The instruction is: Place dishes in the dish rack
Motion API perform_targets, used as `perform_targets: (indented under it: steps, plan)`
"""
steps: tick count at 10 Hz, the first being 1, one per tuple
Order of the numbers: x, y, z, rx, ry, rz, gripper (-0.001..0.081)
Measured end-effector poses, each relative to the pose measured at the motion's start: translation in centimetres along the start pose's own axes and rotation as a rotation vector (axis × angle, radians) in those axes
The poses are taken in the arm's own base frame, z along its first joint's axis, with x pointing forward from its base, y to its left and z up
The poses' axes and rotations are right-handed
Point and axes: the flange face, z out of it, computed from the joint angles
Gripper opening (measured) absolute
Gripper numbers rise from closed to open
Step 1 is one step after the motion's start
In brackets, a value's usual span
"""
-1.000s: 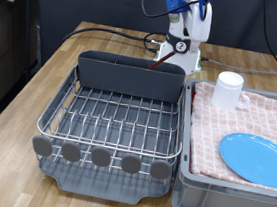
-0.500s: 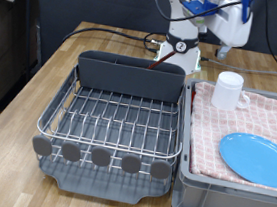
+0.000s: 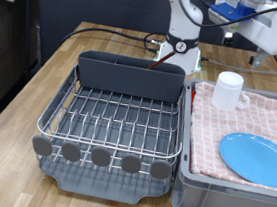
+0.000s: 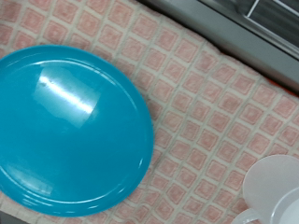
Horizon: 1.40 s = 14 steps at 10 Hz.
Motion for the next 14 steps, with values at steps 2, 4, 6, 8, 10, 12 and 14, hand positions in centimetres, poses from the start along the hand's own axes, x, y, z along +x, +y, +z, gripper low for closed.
perform_targets:
  steps: [2, 4, 6, 8, 10, 12, 14]
  plan:
    - [-1.2, -1.0, 0.0, 0.019, -0.02, -0.013, 0.0803]
    - [-1.6, -1.7, 1.3, 0.077, -0.073, -0.039, 0.0803]
    - [-1.4, -1.7, 3.6, 0.106, -0.128, -0.023, 0.0803]
    - [-1.2, -1.1, 6.3, 0.099, -0.202, -0.003, 0.0803]
    - [-1.1, -0.2, 9.3, 0.115, -0.251, -0.023, 0.0803]
    - [-1.1, 0.4, 11.6, 0.185, -0.265, -0.102, 0.0803]
    - [-1.1, 0.3, 11.6, 0.164, -0.268, -0.081, 0.0803]
